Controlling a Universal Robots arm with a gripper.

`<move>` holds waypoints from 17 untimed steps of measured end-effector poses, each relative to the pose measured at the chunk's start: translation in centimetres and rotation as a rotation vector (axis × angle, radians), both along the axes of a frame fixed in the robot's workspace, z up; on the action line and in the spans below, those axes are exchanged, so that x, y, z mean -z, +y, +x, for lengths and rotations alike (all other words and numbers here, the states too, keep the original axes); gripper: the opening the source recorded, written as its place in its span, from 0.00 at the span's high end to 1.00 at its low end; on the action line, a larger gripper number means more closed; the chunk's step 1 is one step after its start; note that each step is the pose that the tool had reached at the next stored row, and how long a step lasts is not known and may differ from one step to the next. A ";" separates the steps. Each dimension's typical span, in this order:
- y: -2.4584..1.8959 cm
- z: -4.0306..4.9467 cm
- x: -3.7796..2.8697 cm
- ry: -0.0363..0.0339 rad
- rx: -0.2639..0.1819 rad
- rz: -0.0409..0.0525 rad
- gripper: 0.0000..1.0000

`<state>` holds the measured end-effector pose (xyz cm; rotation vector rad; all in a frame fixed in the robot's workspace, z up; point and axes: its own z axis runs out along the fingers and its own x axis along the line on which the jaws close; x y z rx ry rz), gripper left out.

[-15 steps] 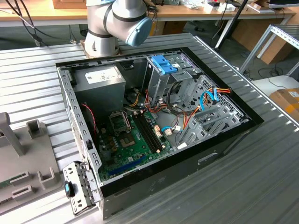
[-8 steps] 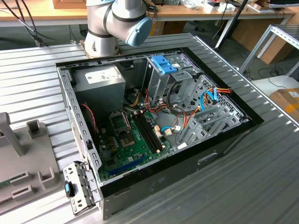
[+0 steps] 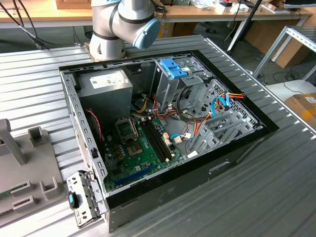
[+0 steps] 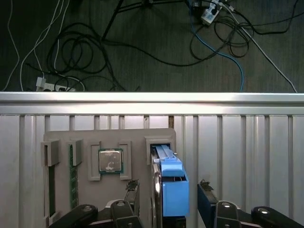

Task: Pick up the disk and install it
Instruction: 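Pick up the disk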

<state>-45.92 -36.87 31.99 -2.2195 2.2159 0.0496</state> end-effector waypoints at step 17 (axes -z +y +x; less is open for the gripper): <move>0.43 -0.42 1.00 -0.0001 -0.008 0.0015 0.40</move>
